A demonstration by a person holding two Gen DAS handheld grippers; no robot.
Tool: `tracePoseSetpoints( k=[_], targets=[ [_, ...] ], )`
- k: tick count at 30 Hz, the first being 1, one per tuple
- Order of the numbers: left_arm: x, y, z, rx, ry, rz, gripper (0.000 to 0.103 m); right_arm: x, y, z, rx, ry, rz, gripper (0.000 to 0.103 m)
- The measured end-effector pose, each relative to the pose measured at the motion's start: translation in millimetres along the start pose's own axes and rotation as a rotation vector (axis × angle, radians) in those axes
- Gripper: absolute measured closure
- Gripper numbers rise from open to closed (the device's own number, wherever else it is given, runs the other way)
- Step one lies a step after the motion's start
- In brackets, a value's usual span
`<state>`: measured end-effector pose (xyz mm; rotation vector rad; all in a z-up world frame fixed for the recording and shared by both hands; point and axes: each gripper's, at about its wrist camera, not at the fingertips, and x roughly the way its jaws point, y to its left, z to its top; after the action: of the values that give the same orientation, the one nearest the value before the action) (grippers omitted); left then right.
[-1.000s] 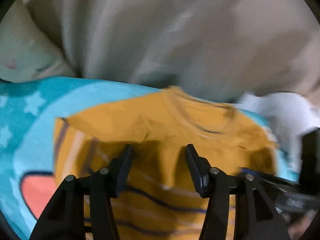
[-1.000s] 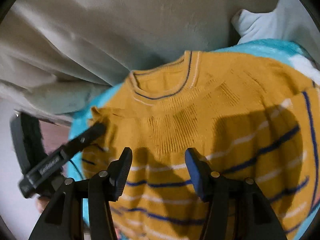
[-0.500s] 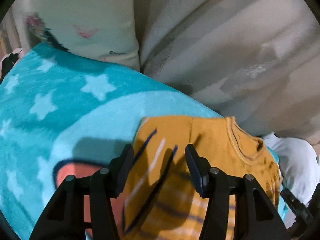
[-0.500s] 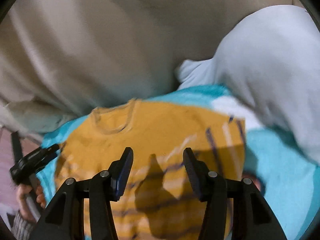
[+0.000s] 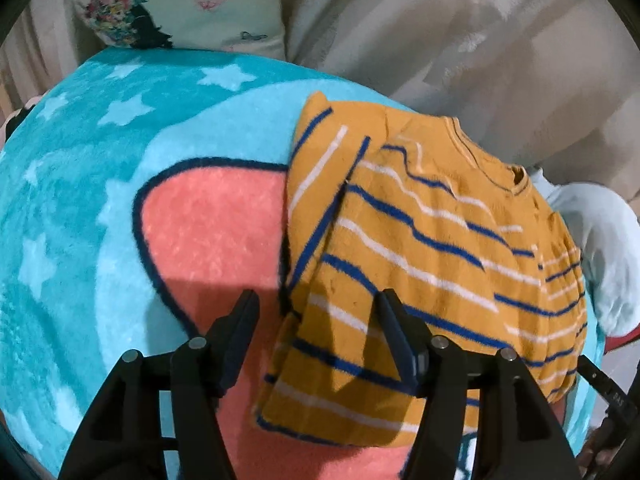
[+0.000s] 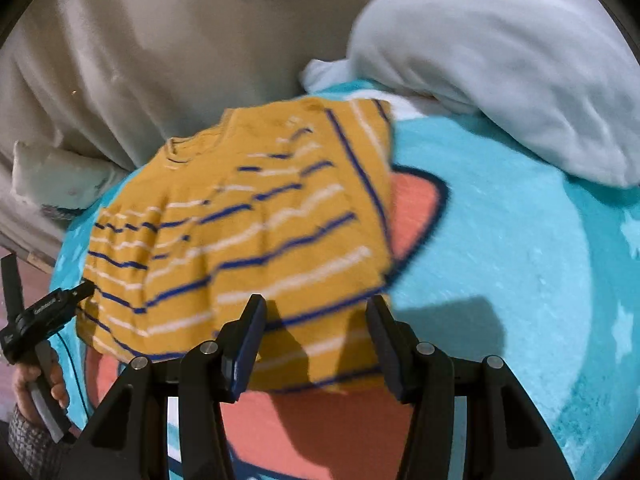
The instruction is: Fold small clothes
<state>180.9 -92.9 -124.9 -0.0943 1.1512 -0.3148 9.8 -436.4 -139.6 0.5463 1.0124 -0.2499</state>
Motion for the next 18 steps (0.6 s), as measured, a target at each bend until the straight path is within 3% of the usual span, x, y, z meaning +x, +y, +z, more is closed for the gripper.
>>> tracePoseSetpoints(
  k=[4,5,6,8,11,13,16,18],
  targets=[
    [3,-1,-2,-0.001,0.015,0.005,0.042,11,-3,2,0.000,0.039,0.050,0.049],
    [3,0,-1,-0.003,0.015,0.005,0.042,12,-2,4,0.003,0.053,0.084,0.079],
    [3,-1,-2,0.004,0.015,0.008,0.042,15,0,6,0.005,0.076,0.123,0.101],
    [4,-4,-2,0.027,0.015,0.024,0.042,9,-4,9,-0.006,0.077,0.100,0.102],
    [7,-5,-1,0.034,0.020,0.029,0.042,-1,-24,21,-0.043,0.034,-0.129,0.102],
    [7,-5,-2,0.031,0.019,0.029,0.042,-5,-52,29,0.014,0.045,-0.191,0.102],
    [7,-6,-4,0.034,0.013,0.034,0.042,-21,-63,28,0.091,0.030,0.039,0.096],
    [7,-7,-4,0.030,0.015,0.035,0.041,-21,-55,24,0.081,0.039,0.111,0.040]
  ],
)
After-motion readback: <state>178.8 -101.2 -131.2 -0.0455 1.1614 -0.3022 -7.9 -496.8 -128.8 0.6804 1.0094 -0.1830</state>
